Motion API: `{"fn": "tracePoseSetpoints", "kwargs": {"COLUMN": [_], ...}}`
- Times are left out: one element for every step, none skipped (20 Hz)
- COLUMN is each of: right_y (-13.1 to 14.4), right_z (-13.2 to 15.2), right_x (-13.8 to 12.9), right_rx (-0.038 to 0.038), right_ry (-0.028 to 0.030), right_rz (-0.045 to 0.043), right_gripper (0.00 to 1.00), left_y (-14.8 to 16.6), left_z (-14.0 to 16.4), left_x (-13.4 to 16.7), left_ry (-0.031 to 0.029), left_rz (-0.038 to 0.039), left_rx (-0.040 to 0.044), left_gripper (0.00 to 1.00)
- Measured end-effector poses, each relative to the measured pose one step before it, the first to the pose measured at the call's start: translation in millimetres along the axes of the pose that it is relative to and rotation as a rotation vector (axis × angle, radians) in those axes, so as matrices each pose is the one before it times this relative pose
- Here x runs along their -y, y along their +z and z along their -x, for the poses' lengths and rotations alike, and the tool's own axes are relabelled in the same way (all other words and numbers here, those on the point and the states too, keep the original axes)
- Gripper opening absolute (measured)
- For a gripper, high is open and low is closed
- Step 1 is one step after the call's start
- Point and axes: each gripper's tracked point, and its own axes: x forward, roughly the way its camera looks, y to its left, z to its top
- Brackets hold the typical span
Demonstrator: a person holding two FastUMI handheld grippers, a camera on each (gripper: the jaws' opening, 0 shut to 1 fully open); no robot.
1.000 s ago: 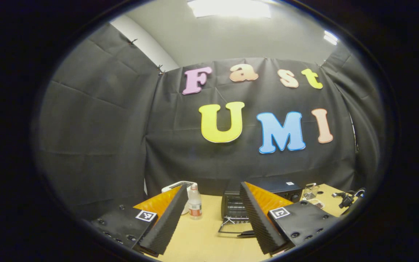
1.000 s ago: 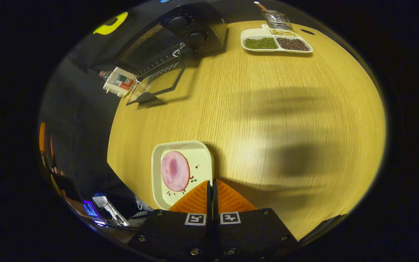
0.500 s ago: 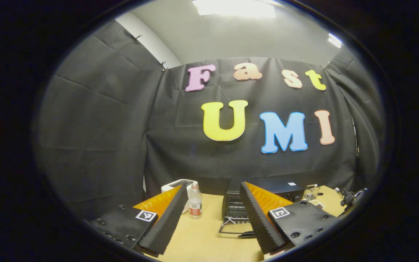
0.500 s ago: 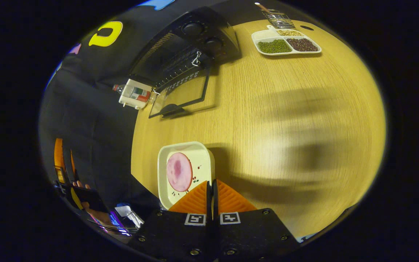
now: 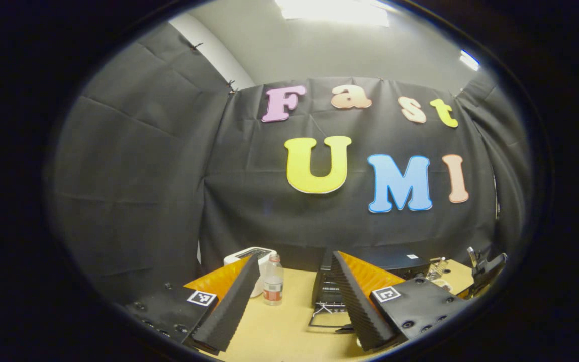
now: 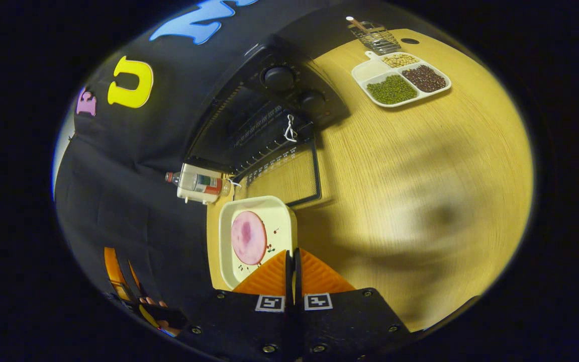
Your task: Open the electric oven with the left hand, put the food in, and close the electric oven.
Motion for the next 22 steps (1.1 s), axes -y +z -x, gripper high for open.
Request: {"fn": "tracePoseSetpoints", "kwargs": {"right_y": [5.9, 5.79, 4.87, 3.57, 2.59, 2.9, 0.47, 1.18, 0.52, 1.02, 1.01, 1.71, 0.2, 1.59, 1.8, 3.3, 0.96, 1.55, 1.22, 2.98, 4.75, 4.62], "right_z": [-3.05, -4.13, -5.16, -5.5, -5.13, -6.53, -5.51, -5.7, -6.1, -6.87, -5.18, -6.82, -7.05, -6.09, -6.16, -6.36, -6.54, -6.02, -4.53, -4.81, -4.48, -4.03], "right_x": [-5.03, -4.53, -6.22, -6.29, -6.85, -7.95, -7.6, -8.3, -6.29, -4.03, -3.12, -3.9, -3.34, -2.07, -1.45, -0.73, 0.69, -0.53, -3.08, -2.47, -3.38, -3.79], "right_rx": [0.02058, 0.02643, 0.02597, 0.02637, 0.02474, 0.02159, 0.01807, 0.01495, 0.01064, 0.00829, 0.00616, 0.00609, 0.00219, 0.00794, 0.01282, 0.01809, 0.00985, 0.00531, 0.00499, 0.01545, 0.02427, 0.02836], "right_ry": [0.00057, -0.00243, 0.00173, 0.00165, 0.00421, 0.00719, 0.00834, 0.01175, 0.00508, 0.00196, -0.00274, 0.00448, 0.00473, 0.00348, -0.00495, -0.00629, -0.00889, -0.007, -0.00152, 0.00205, 0.00569, 0.0097], "right_rz": [-0.01642, -0.01943, -0.02222, -0.02651, -0.02539, -0.02469, -0.02591, -0.02782, -0.02694, -0.02979, -0.02973, -0.03033, -0.03373, -0.0434, -0.04191, -0.03378, -0.02248, -0.02046, -0.02187, -0.01898, -0.01569, -0.01819], "right_gripper": [0.0, 0.0, 0.0, 0.0, 0.0, 0.0, 0.0, 0.0, 0.0, 0.0, 0.0, 0.0, 0.0, 0.0, 0.0, 0.0, 0.0, 0.0, 0.0, 0.01, 0.0, 0.0], "left_y": [-1.3, -0.24, 0.2, -0.28, -1.41, -0.76, -0.13, -0.16, 1.12, 0.77, 0.15, 2.34, 2.23, 0.33, -1.07, -1.8, -3.42, -1.05, -0.87, 0.42, -0.81, -0.71], "left_z": [-3.11, -3.68, -1.88, -3.93, -3.46, -3.57, -3.25, -3.89, -2.4, -2.49, -2.22, -0.98, -1.29, 0.22, -1.42, 0.19, -0.35, 0.18, 1.01, -0.47, -0.84, -1.32], "left_x": [-4.22, -4.02, -2.83, -3.16, -3.32, -4.27, -1.19, -1.5, -2.22, -2.28, -1.73, -3.07, -1.91, -1.29, -2.12, -3.0, -2.63, -2.05, -3.07, -3.08, -1.96, -3.1], "left_ry": [0.00386, 0.00136, 0.0002, -0.00087, 0.00183, 0.00177, -0.00125, -0.00245, -0.00292, -0.00104, -0.00084, 0.00116, 0.00012, 0.00036, 0.00031, 0.00069, 0.00288, -0.00107, 0.00163, 0.00053, 0.0028, 0.00395], "left_rz": [-0.0073, -0.0032, 0.00132, 0.00293, 0.00073, -0.00059, -0.00039, -0.00165, -0.00321, -0.00433, -0.00233, 0.00092, 0.00339, 0.00327, 0.00152, -0.0005, -0.00045, 0.00023, -0.00302, -0.00563, -0.00848, -0.00626], "left_rx": [-0.00238, -0.00117, 0.00026, 0.00113, -0.00212, -0.00133, 0.00006, -0.00058, 0.00119, 0.00155, 0.00099, 0.00243, 0.00388, 0.00049, -0.00194, -0.00748, -0.00722, -0.00521, -0.00409, -0.00117, -0.00277, -0.00551], "left_gripper": [1.0, 1.0, 1.0, 1.0, 1.0, 1.0, 1.0, 1.0, 1.0, 0.97, 1.0, 1.0, 1.0, 1.0, 1.0, 1.0, 1.0, 1.0, 1.0, 1.0, 1.0, 1.0]}}
